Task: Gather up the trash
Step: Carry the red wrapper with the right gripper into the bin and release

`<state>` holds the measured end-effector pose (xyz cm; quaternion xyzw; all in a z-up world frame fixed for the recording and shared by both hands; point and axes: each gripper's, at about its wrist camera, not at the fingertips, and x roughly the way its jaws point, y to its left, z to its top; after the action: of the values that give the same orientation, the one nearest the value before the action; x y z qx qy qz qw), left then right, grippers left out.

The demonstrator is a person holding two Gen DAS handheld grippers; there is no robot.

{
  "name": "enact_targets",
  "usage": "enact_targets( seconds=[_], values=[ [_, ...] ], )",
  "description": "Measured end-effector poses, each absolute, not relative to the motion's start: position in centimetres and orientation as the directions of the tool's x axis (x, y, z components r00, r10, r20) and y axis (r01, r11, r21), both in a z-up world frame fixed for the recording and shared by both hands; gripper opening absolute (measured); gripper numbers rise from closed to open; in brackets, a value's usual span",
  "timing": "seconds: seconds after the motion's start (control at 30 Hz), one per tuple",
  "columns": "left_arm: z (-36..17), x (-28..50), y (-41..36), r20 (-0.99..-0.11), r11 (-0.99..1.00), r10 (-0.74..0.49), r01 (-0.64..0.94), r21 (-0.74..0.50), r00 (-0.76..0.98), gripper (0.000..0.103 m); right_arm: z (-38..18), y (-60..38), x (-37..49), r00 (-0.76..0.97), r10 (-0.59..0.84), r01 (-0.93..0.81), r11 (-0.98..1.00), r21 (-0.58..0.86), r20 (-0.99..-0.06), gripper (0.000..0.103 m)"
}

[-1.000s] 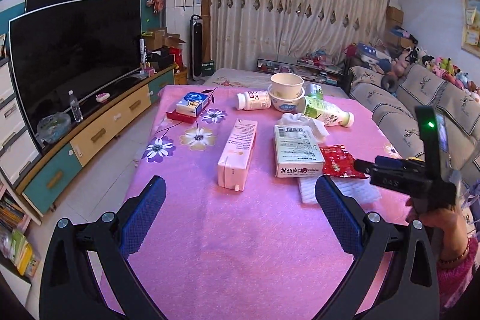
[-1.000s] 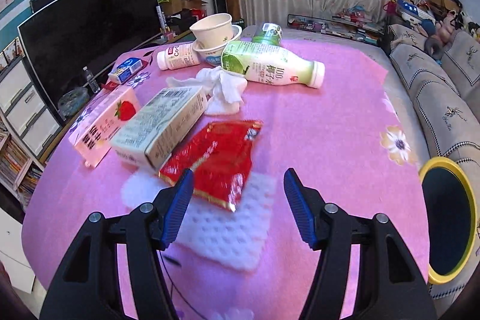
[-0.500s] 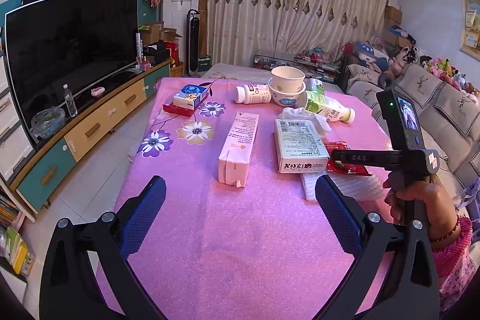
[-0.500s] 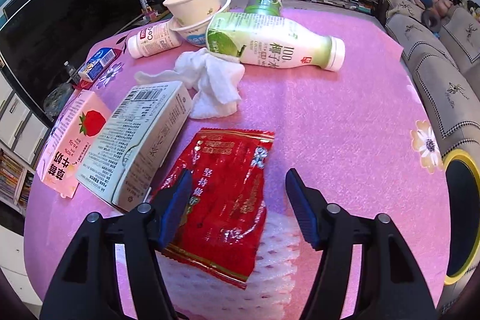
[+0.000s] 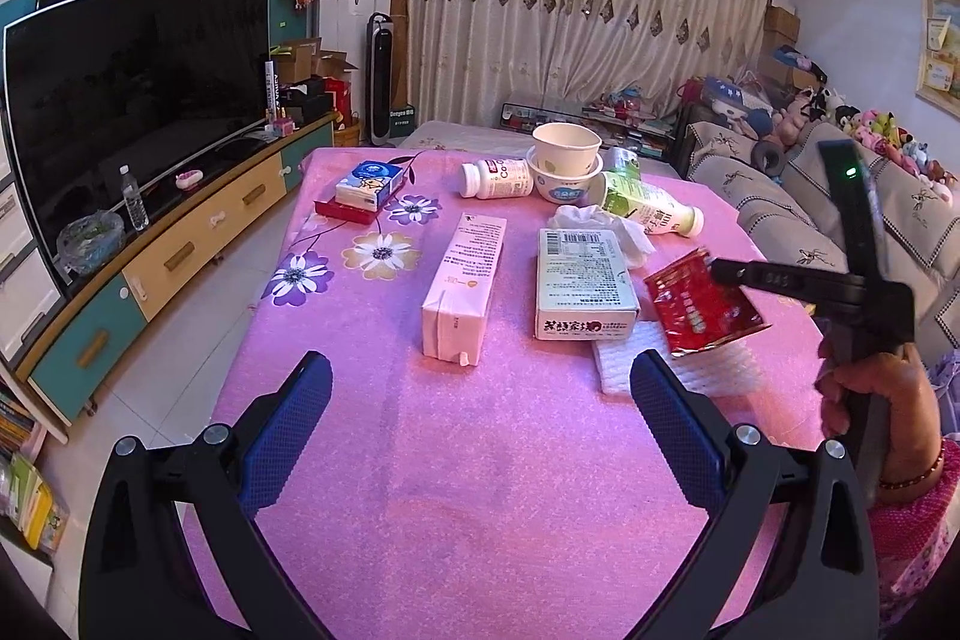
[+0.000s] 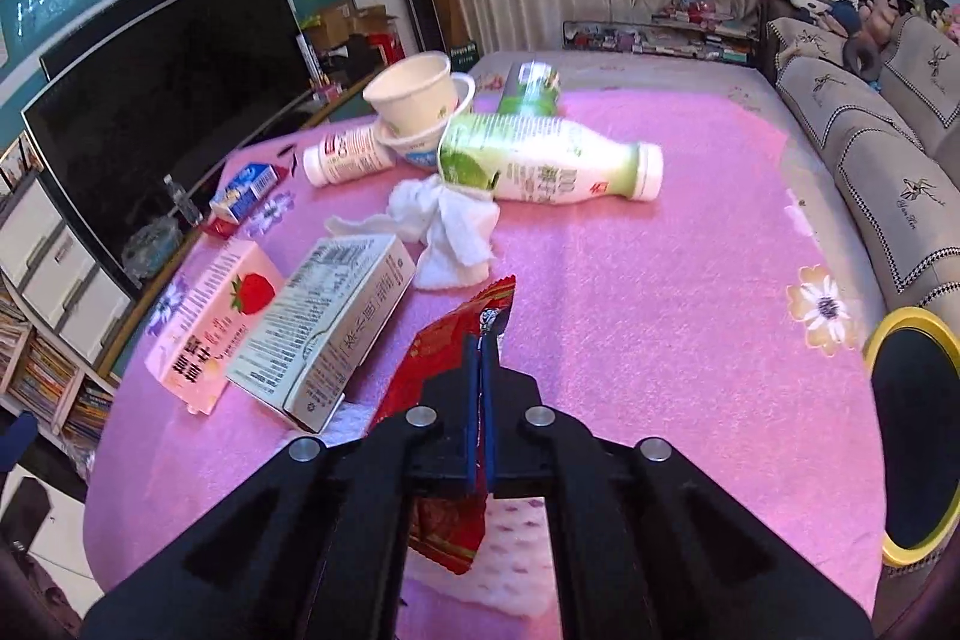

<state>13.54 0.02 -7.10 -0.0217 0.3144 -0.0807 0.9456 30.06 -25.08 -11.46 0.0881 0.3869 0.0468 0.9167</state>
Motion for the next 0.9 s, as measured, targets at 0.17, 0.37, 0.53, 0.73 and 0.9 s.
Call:
enact_targets(
  seconds=[0.17, 0.37, 0.53, 0.73, 0.9],
  values=[
    [-7.2, 13.5, -1.1, -0.595, 0.984, -0.177, 0.159, -0.083, 0.784, 0.098, -9.0, -27.6, 27.7, 0.752, 0.128, 0.01, 0.979, 0.205, -0.647, 0.001],
    [-7.1, 13.6, -2.6, -0.598, 0.981, -0.189, 0.181, -0.073, 0.779, 0.098, -7.5, -32.9, 24.8, 0.79, 0.034, 0.103, 0.977, 0.188, -0.612, 0.001],
    [-7.3, 14.1, -4.3, -0.606, 0.976, -0.205, 0.208, -0.066, 0.768, 0.098, -7.5, -39.4, 22.4, 0.787, -0.102, 0.246, 0.956, 0.159, -0.608, 0.001],
    [-7.6, 14.5, -7.0, -0.618, 0.968, -0.227, 0.247, -0.054, 0.753, 0.098, -9.8, -46.4, 21.3, 0.723, -0.245, 0.406, 0.907, 0.111, -0.646, 0.001],
    [-8.0, 14.9, -9.3, -0.634, 0.96, -0.241, 0.278, -0.043, 0.735, 0.098, -13.0, -50.4, 21.8, 0.655, -0.293, 0.477, 0.875, 0.08, -0.696, 0.001]
  ],
)
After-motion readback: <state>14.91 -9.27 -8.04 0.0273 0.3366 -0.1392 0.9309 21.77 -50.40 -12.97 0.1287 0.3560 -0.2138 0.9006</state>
